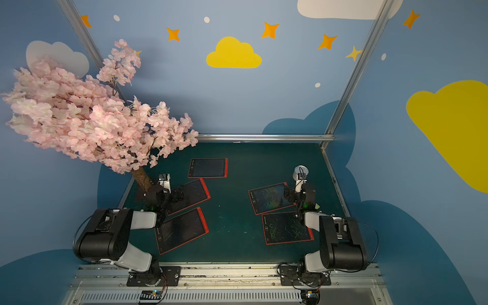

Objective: Place the stylus back onto the writing tablet
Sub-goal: Reset both arms

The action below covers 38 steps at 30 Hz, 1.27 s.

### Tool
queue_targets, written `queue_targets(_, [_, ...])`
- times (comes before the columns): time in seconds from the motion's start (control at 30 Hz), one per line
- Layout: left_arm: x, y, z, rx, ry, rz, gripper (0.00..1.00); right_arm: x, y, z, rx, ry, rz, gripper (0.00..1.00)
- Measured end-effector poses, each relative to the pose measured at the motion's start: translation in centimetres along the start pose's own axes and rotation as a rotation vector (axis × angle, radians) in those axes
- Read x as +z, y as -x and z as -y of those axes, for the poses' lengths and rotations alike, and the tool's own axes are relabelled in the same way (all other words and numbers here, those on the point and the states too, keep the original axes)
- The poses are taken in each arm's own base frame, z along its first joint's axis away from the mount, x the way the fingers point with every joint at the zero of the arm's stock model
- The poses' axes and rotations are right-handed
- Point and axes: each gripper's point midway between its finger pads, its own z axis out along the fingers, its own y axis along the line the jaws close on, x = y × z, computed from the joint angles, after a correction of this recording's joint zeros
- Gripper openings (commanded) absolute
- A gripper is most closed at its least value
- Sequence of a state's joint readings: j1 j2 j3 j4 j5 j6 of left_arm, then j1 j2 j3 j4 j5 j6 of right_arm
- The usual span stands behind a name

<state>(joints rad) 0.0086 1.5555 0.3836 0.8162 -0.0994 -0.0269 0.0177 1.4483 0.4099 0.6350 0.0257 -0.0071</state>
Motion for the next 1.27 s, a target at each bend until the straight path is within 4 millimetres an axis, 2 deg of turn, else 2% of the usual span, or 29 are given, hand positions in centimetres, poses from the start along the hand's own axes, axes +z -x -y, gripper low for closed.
queue_targets(0.43, [0.0,0.0,0.0,0.000,0.000,0.000,0.99,0.3,0.9,-0.4,-0.019,-0.021,0.008,0.98])
queue_targets(0.6, [0.0,0.0,0.0,0.000,0.000,0.000,0.99,-0.2,-0.2,-0.6,-0.034,-0.016,0.006,0.98])
queue_targets(0.83, [0.0,0.0,0.0,0.000,0.000,0.000,0.99,0.5,1.4,-0.6,-0.033,-0.012,0.010,0.98])
queue_targets(1.27, [0.0,0.0,0.0,0.000,0.000,0.000,0.99,0.5,0.7,-0.6,-0.034,-0.012,-0.019,0.98])
